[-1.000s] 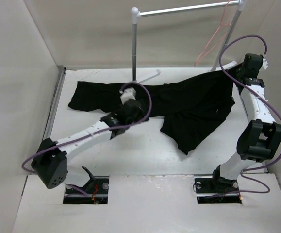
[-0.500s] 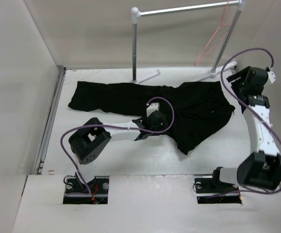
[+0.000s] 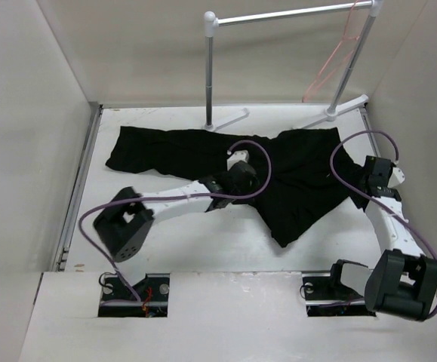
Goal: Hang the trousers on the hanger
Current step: Flatten out the trousers at the center of the board.
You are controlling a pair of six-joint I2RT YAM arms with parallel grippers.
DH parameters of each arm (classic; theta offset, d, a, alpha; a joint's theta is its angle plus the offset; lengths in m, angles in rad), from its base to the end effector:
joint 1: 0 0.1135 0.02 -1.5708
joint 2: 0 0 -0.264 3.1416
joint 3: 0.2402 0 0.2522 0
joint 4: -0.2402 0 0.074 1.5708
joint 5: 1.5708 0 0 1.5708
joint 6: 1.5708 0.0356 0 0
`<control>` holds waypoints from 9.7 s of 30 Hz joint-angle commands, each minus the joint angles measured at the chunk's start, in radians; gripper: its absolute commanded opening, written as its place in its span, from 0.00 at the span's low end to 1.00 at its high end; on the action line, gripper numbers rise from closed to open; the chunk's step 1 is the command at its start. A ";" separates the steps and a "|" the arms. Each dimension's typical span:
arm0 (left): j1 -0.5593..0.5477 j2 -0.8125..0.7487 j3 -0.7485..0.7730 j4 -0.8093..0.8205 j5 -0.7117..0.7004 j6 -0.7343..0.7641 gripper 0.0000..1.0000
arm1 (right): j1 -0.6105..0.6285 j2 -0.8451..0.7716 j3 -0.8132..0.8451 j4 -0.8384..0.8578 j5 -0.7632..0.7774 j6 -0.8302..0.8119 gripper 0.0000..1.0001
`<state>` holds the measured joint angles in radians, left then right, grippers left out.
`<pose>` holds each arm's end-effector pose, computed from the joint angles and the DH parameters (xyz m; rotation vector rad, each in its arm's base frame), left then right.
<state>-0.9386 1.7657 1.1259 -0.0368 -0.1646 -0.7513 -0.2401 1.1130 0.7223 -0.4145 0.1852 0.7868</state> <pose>0.2343 -0.3100 0.2061 0.1266 2.3358 -0.7103 0.2201 -0.0606 0.2339 1.2346 2.0099 0.0455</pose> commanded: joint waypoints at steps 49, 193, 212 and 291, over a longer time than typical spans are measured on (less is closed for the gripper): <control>0.568 -0.792 -0.641 -0.367 0.214 -0.146 0.52 | 0.381 0.106 -0.121 -0.123 -0.101 0.020 0.50; 1.174 -0.730 -0.065 -0.593 -0.217 0.096 0.01 | 0.144 -0.504 -0.238 -0.228 0.028 0.160 0.02; 1.175 -0.653 -0.110 -0.651 -0.455 0.202 0.22 | 0.140 -0.501 -0.218 -0.231 0.019 0.149 0.02; 1.031 0.666 0.893 -0.328 -0.167 0.155 0.58 | -0.090 0.547 0.348 0.017 0.039 -0.133 0.62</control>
<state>0.0975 2.4542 2.0735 -0.3733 -0.3416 -0.5953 -0.3210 1.6630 1.0855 -0.3885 0.1635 0.6697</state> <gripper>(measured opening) 0.599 0.625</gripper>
